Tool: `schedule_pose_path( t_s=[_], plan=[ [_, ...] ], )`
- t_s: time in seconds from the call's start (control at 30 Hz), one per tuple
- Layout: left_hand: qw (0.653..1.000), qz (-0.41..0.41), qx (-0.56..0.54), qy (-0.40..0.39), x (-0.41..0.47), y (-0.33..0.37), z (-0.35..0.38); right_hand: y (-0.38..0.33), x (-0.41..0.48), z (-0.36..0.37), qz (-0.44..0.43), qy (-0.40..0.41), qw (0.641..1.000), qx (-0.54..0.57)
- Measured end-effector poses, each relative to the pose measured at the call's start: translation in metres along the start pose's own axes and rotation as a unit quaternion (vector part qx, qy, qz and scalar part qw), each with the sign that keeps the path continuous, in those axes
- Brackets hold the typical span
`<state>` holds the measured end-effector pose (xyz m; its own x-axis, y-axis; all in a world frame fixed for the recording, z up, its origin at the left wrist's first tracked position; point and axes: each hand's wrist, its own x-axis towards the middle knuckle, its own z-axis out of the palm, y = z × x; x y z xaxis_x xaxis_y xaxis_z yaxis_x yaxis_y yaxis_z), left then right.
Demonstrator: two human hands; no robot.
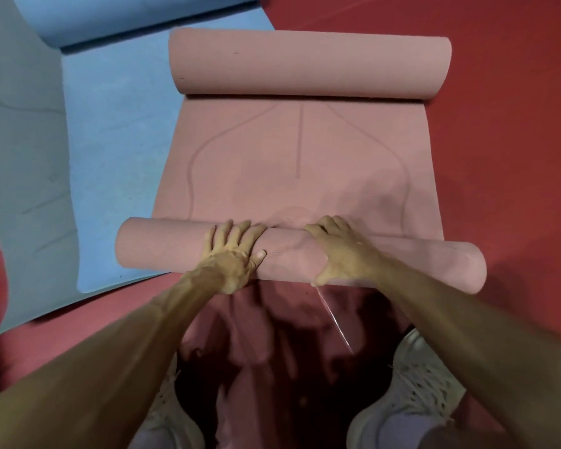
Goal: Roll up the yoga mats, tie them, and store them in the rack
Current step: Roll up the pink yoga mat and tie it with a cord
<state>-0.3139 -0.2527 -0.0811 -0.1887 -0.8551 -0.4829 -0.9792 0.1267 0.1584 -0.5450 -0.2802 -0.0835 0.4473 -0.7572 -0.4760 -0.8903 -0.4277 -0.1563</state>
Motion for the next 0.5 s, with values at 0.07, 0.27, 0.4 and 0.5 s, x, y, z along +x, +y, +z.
schedule_pose_path(
  t_s=[0.07, 0.27, 0.4, 0.5],
  plan=[
    [1.000, -0.001, 0.013, -0.012, 0.012, -0.003, -0.007, -0.006, -0.002, 0.005, 0.012, 0.037, 0.999, -0.020],
    [0.999, 0.021, 0.033, -0.037, 0.045, -0.005, -0.028, -0.020, -0.008, 0.032, 0.042, 0.193, 0.978, -0.066],
    [0.999, 0.010, 0.017, 0.039, 0.066, -0.006, -0.031, -0.026, -0.006, 0.041, 0.071, 0.250, 0.964, -0.058],
    [0.998, -0.001, 0.003, 0.058, 0.082, -0.006, -0.035, -0.032, -0.001, 0.041, 0.088, 0.241, 0.966, -0.040]
  ],
)
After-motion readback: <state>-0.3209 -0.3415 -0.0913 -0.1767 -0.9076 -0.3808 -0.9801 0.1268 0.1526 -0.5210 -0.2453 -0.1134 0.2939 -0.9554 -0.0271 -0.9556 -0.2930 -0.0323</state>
